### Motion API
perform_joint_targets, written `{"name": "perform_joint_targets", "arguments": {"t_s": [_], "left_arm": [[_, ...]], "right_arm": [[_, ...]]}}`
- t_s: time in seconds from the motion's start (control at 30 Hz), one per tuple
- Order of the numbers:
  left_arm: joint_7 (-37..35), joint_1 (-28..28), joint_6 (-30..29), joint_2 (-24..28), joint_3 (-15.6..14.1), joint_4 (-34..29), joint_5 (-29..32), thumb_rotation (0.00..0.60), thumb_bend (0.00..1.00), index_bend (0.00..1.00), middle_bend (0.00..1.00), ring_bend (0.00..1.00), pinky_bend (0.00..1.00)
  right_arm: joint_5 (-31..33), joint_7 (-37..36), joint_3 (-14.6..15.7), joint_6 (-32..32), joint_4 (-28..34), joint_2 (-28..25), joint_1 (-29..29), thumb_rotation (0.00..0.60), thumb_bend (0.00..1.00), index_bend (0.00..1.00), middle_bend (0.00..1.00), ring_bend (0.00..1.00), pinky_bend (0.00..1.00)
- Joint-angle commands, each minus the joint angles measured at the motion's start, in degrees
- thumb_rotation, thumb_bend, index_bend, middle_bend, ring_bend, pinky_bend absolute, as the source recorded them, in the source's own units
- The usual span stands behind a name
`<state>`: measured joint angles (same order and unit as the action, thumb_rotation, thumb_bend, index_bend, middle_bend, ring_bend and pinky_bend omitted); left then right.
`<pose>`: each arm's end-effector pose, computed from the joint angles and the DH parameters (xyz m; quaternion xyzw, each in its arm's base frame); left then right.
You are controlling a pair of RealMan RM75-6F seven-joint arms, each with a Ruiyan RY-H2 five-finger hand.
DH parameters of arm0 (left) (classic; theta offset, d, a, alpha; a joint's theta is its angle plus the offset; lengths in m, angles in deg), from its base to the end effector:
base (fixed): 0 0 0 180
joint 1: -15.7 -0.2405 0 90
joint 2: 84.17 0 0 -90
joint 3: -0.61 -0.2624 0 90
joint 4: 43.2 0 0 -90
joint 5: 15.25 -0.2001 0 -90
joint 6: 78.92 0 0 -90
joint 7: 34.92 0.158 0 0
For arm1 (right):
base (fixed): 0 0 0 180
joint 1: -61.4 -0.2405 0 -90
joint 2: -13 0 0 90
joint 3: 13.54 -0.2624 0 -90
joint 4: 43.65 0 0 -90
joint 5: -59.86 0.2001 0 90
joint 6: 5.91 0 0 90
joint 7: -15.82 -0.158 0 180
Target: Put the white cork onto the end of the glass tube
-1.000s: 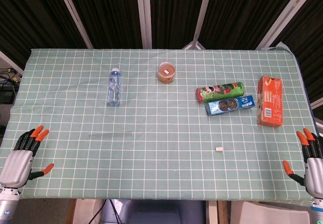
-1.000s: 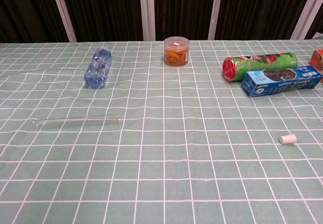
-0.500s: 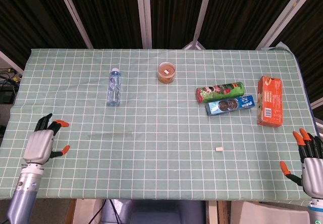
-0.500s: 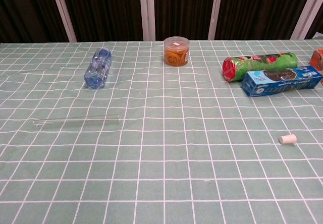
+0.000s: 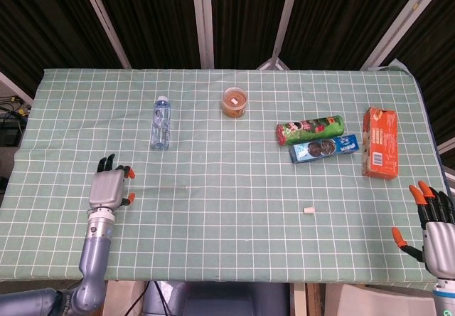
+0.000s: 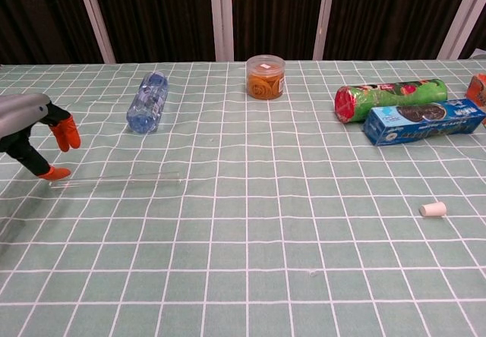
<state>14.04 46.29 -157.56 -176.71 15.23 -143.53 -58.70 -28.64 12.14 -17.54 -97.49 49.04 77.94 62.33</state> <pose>-0.1928 0.3063 0.0133 -0.6186 -0.4499 -0.2694 0.5851 -0.3139 -0.1661 0.1826 0.5455 -0.3914 0.4318 0.6023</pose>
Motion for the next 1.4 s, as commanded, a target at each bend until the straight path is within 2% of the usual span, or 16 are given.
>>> {"name": "perform_joint_targets", "arguments": {"t_s": [0.03,0.7,1.4], "left_arm": [[1.56,1.56,-1.02,-2.45,0.46,2.0,1.56,0.6,0.35,0.43,0.38,0.0,0.0],[6.0,5.83,-1.78,-10.73,1.85,7.83,8.5,0.6,0.37,0.46,0.32,0.0,0.0],[8.12,8.53,-2.8,-13.59,4.01,9.6,12.39,0.6,0.41,0.47,0.29,0.0,0.0]], "right_arm": [[-0.12,-0.08,0.05,0.08,0.05,-0.01,-0.07,0.6,0.36,0.0,0.0,0.0,0.0],[-0.36,-1.53,0.12,0.21,0.18,-0.09,-0.32,0.6,0.36,0.0,0.0,0.0,0.0],[-0.48,-2.78,0.17,0.21,0.13,-0.19,-0.44,0.6,0.36,0.0,0.0,0.0,0.0]]}}
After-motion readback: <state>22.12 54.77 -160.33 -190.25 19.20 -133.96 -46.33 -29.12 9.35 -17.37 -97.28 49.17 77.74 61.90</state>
